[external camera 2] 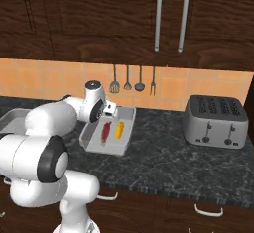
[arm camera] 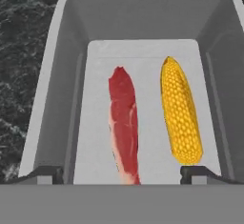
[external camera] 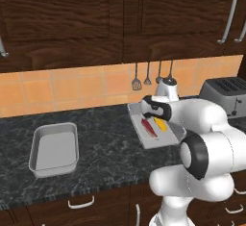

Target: Place one corn and one steak in each tupperware on the nearby counter, to pack two identical lunches.

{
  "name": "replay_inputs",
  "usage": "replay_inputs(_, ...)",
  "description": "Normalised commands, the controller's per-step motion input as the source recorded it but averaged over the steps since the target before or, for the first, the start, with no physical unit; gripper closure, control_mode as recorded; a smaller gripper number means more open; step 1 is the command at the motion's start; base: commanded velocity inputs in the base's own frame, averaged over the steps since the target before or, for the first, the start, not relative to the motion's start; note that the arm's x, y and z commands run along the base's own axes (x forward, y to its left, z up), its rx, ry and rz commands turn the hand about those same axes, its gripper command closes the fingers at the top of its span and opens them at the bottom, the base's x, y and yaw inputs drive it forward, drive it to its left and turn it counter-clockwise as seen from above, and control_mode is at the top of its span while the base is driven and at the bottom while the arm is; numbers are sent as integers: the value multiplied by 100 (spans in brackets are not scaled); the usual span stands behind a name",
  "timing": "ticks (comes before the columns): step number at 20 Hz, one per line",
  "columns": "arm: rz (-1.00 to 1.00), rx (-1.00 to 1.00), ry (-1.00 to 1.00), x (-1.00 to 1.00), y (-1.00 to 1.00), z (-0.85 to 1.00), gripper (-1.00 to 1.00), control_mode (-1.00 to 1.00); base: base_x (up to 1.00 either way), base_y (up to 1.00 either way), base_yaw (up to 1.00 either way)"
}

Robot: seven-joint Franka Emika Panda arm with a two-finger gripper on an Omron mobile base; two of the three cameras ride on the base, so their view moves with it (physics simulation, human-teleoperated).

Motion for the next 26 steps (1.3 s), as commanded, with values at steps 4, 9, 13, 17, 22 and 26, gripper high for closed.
replay_inputs(4,2,0,0,-100,-31,55,-100,-100,0,0,0)
replay_inputs(9,3,-2,5,-100,-24,39,-100,-100,0,0,0)
replay_inputs(13,11,-8,0,-100,-6,40,-100,-100,0,0,0)
replay_inputs(17,12,-3,0,-99,13,72,-100,-100,0,0,0)
replay_inputs(22,7,0,-6,-95,27,96,-100,-100,0,0,0)
replay_inputs(26,5,0,-1,-100,4,68,-100,-100,0,0,0)
